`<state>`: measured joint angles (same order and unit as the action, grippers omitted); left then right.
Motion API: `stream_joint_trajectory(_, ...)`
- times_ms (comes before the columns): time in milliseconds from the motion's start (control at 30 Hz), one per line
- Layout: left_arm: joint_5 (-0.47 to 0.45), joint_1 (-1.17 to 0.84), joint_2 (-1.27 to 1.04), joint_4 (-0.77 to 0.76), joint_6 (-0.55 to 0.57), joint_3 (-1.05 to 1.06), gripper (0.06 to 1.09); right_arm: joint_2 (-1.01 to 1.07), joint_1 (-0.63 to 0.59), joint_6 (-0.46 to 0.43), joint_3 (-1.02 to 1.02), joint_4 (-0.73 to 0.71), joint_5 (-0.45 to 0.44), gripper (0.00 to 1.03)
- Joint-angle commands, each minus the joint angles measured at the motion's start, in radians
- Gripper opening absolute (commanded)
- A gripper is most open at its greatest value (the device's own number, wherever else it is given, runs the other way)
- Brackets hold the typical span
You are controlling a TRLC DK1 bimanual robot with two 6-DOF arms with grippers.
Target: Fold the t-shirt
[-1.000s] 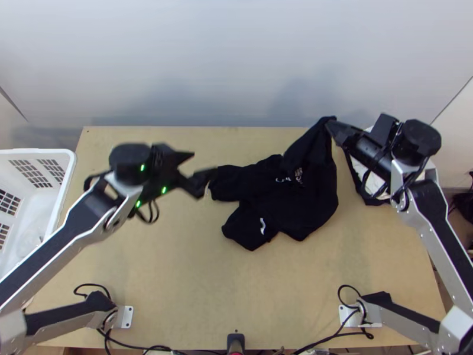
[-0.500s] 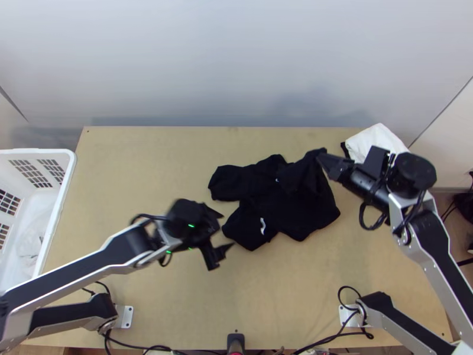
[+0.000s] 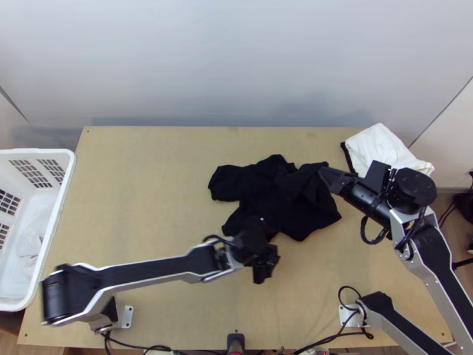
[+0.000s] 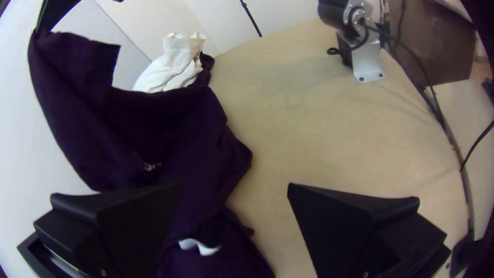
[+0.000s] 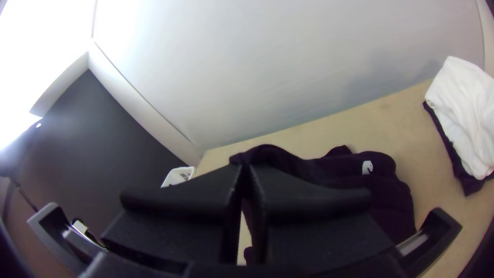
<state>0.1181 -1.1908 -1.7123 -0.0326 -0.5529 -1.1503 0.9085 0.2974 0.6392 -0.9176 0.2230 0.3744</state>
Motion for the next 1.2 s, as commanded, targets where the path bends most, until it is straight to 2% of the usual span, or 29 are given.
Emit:
stream_joint_trajectory(0, 0.094, -0.055, -0.201, -0.207, -0.171, -0.057, 1.03, -0.010, -0.014, 0.005, 0.003, 0.009, -0.002, 0.03)
stream_joint_trajectory(233, 0.095, -0.053, -0.293, -0.222, -0.196, -0.117, 1.03, -0.010, -0.021, 0.005, -0.001, 0.016, -0.002, 0.03)
stream_joint_trajectory(400, 0.172, -0.039, -0.389, -0.263, -0.213, -0.190, 1.03, 0.001, -0.023, 0.010, -0.018, 0.016, -0.002, 0.03)
stream_joint_trajectory(633, 0.173, 0.010, -0.423, -0.265, -0.249, -0.224, 1.03, 0.001, -0.023, 0.011, -0.018, 0.024, -0.002, 0.03)
stream_joint_trajectory(700, 0.189, 0.025, -0.432, -0.265, -0.285, -0.223, 0.98, 0.001, -0.023, 0.011, -0.020, 0.024, -0.002, 0.03)
stream_joint_trajectory(833, 0.227, 0.051, -0.437, -0.222, -0.311, -0.218, 0.96, 0.004, -0.021, 0.011, -0.026, 0.024, -0.002, 0.03)
stream_joint_trajectory(867, 0.226, 0.059, -0.432, -0.191, -0.315, -0.209, 0.88, 0.006, -0.021, 0.011, -0.027, 0.022, -0.002, 0.03)
stream_joint_trajectory(900, 0.224, 0.063, -0.425, -0.184, -0.318, -0.198, 0.72, 0.007, -0.021, 0.011, -0.030, 0.022, -0.002, 0.03)
stream_joint_trajectory(967, 0.201, 0.065, -0.412, -0.184, -0.318, -0.187, 0.14, 0.009, -0.021, 0.011, -0.036, 0.022, -0.002, 0.03)
stream_joint_trajectory(1000, 0.201, 0.065, -0.408, -0.181, -0.311, -0.193, 0.10, 0.009, -0.023, 0.010, -0.038, 0.022, -0.002, 0.03)
stream_joint_trajectory(1167, 0.175, 0.045, -0.217, -0.138, -0.206, -0.206, 0.09, 0.006, -0.040, -0.003, -0.035, 0.026, -0.002, 0.03)
